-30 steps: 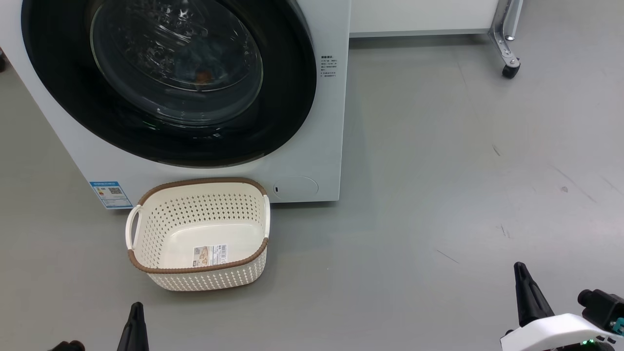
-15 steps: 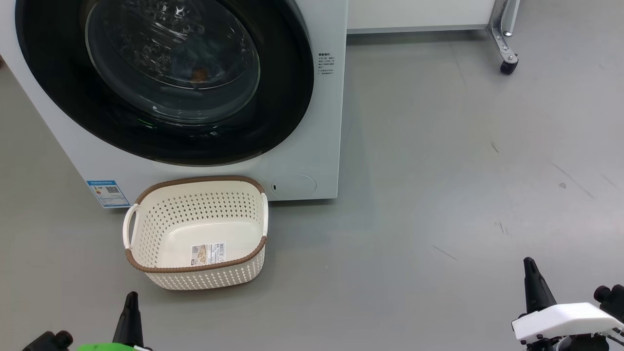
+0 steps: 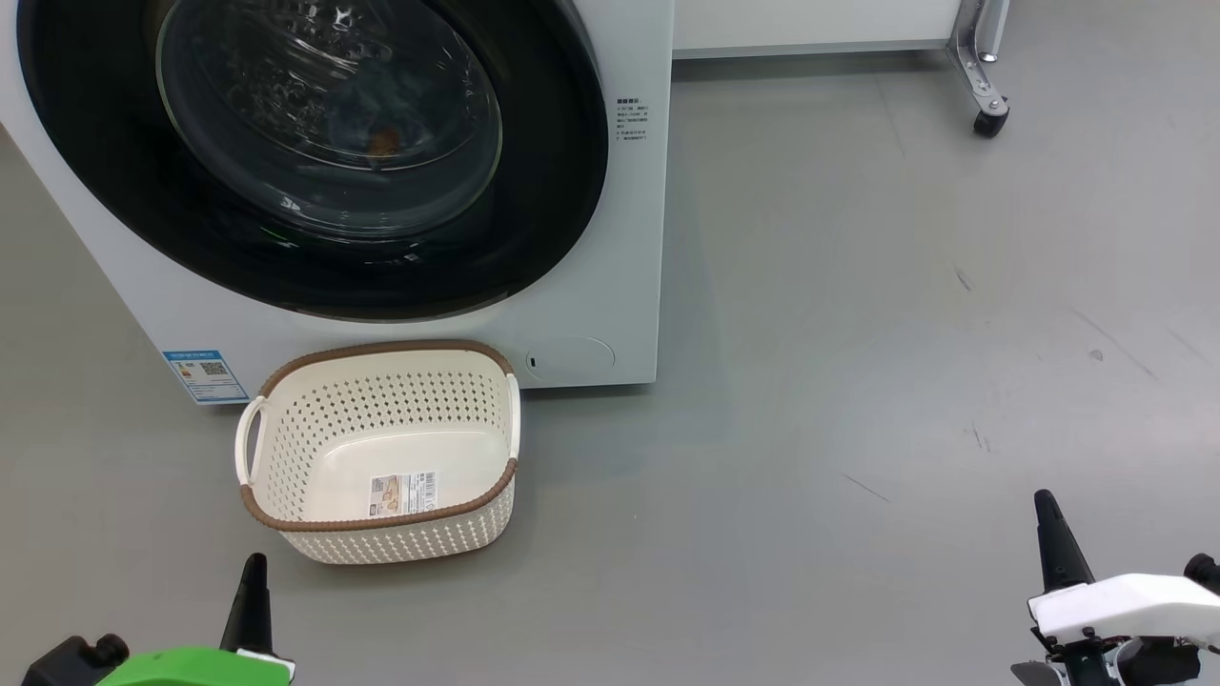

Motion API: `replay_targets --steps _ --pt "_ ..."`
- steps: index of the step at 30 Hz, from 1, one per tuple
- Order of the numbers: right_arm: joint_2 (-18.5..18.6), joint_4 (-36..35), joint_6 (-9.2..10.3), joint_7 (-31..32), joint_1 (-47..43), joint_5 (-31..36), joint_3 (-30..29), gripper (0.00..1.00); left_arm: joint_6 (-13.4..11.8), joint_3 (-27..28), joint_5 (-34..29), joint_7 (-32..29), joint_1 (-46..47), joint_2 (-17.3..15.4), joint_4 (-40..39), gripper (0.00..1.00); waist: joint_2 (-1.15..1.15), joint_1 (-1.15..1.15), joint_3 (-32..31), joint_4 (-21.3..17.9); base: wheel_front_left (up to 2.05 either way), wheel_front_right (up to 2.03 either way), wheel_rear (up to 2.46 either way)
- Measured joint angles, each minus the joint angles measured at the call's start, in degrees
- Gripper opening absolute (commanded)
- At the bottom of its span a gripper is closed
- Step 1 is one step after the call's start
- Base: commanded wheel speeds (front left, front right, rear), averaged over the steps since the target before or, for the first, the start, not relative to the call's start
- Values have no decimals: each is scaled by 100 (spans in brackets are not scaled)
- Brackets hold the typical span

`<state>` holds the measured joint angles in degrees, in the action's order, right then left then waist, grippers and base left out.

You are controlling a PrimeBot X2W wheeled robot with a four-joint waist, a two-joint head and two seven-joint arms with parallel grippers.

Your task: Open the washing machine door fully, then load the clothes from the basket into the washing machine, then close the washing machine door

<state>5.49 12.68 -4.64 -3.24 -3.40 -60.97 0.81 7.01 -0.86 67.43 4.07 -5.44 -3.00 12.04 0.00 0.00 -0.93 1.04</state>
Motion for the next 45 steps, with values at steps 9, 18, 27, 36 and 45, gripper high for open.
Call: replay_targets --steps 9,18,27,36,45 --pt "-22 76 -54 158 158 -747 -124 0 1 31 653 -152 193 -27 51 0 0 0 25 -24 0 0 0" --pt "-47 134 -86 314 287 -1413 -250 0 1 47 1176 -285 344 -65 102 0 0 0 48 -46 0 0 0" --pt "-104 203 -137 492 427 -2154 -387 0 1 59 1826 -454 506 -126 205 0 0 0 74 -70 0 0 0" --pt "-151 264 -185 661 559 -2898 -514 0 1 76 2484 -594 698 -149 248 0 0 0 99 -94 0 0 0" --pt "-167 305 -196 726 665 -3282 -593 0 1 82 2806 -681 801 -158 299 0 0 0 111 -105 0 0 0"
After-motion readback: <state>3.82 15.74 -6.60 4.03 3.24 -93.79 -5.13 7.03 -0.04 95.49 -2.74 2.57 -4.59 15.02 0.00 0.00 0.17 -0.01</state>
